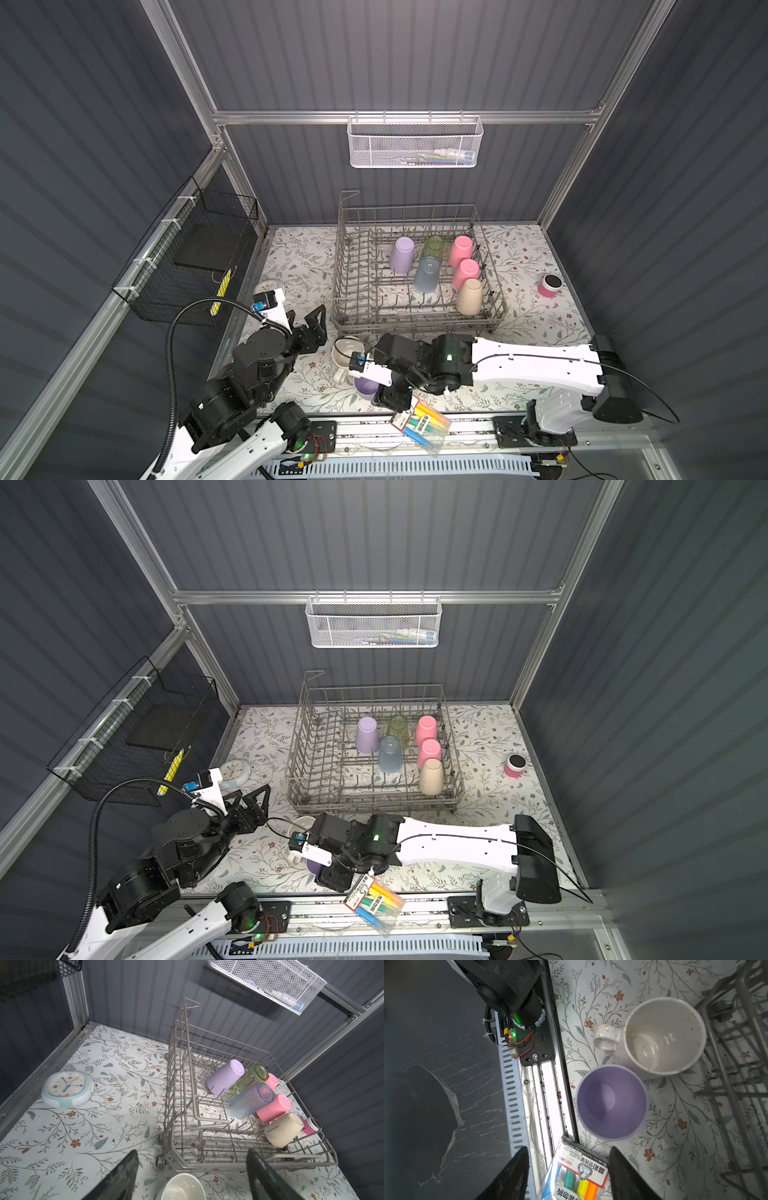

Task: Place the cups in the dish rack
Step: 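Move the right gripper down to the lavender cup while the left gripper draws back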

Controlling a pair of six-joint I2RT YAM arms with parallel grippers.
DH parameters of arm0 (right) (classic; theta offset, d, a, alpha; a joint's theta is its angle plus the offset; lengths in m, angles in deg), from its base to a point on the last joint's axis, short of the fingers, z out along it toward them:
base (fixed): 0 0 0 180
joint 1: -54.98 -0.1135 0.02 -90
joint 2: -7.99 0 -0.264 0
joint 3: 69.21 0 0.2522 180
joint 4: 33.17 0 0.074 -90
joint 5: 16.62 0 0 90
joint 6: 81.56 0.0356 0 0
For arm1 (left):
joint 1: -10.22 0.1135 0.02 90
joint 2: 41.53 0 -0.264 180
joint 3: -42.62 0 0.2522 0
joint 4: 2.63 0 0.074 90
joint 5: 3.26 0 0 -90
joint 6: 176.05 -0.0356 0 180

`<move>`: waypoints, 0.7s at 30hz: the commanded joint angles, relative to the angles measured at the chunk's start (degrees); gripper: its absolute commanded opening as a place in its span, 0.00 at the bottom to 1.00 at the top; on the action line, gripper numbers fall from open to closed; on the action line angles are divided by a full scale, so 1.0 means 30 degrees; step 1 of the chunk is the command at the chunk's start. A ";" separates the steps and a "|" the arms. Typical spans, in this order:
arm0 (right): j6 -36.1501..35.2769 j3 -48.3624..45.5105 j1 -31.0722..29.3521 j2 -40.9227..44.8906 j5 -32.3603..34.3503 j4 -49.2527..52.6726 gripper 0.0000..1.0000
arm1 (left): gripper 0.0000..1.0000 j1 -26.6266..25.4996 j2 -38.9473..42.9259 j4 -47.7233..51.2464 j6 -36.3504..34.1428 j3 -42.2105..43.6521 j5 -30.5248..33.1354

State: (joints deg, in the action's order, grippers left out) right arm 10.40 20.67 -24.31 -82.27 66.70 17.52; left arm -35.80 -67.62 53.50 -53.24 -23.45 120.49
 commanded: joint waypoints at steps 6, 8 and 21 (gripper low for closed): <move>-0.1483 0.1661 -0.0257 -0.2283 -0.0257 0.0779 0.62 | 0.82 0.0120 0.0097 -0.0686 -0.0392 -0.0185 0.0968; -0.1508 0.1840 -0.0261 -0.2711 0.0073 0.0772 0.62 | 0.82 0.0108 -0.0023 -0.0864 -0.0505 -0.0170 0.0859; -0.1729 0.2016 -0.0246 -0.4703 0.1359 0.0454 0.58 | 0.82 0.0106 -0.0285 -0.1291 -0.0660 -0.0026 0.0613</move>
State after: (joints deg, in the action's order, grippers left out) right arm 5.83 25.26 -24.74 -95.19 69.74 18.28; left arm -35.80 -68.29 50.79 -54.31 -23.47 121.91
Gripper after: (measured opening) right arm 0.582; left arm 0.823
